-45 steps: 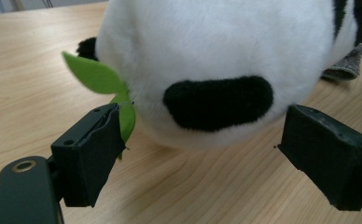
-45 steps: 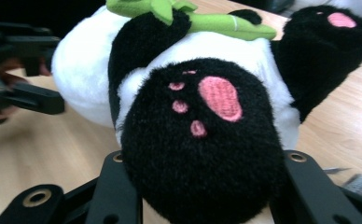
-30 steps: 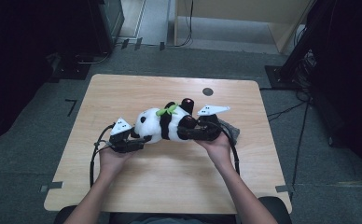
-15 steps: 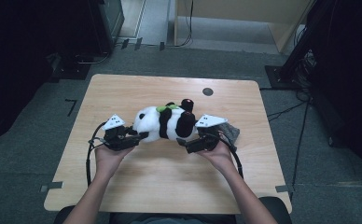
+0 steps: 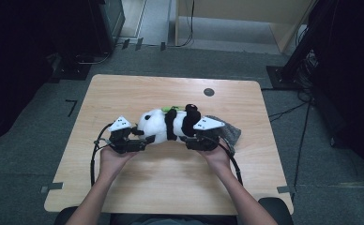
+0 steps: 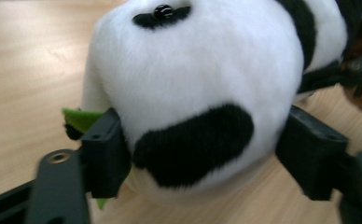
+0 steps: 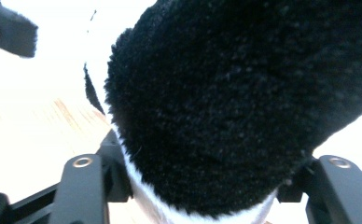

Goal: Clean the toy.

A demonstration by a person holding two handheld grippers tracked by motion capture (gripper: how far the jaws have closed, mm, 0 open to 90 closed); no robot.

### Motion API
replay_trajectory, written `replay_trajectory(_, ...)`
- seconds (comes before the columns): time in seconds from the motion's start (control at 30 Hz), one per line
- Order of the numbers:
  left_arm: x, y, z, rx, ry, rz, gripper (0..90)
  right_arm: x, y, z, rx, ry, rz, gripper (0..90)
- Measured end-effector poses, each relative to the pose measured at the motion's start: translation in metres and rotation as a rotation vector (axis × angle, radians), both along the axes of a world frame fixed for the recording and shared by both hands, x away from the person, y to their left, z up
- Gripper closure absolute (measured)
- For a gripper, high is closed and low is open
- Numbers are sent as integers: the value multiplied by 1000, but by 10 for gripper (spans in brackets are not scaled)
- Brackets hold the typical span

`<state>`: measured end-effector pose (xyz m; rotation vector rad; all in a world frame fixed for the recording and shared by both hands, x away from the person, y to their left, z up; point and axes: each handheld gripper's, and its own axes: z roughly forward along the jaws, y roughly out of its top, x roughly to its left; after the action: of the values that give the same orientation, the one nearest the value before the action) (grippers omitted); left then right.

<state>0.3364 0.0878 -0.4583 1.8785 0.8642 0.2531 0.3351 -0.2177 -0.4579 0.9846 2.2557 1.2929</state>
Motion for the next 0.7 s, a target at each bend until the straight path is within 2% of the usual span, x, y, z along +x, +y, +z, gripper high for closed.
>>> replay_trajectory(0.07,-1,1,-3,23,-48,-8,186,3,-4,3,12,27,-9,408)
replay_trajectory(0.13,-2,3,-4,45,-68,12,192,5,-8,5,9,44,-24,410)
replay_trajectory(0.23,-1,11,-8,15,-42,35,213,8,-16,6,10,62,-48,410)
replay_trajectory(0.33,2,18,-12,-15,-5,29,213,11,-26,9,61,91,-66,409)
replay_trajectory(0.43,1,14,-14,-9,-22,6,211,10,-28,15,98,100,-67,404)
replay_trajectory(0.47,1,11,-14,-3,-33,0,210,10,-28,16,112,104,-58,398)
replay_trajectory(0.5,0,9,-15,-2,-44,-14,190,9,-25,19,138,132,-22,381)
replay_trajectory(0.6,-1,4,-16,-11,-59,-39,189,8,-20,21,145,159,1,368)
replay_trajectory(0.7,-3,-3,-16,33,-63,-15,180,6,-15,23,147,157,14,369)
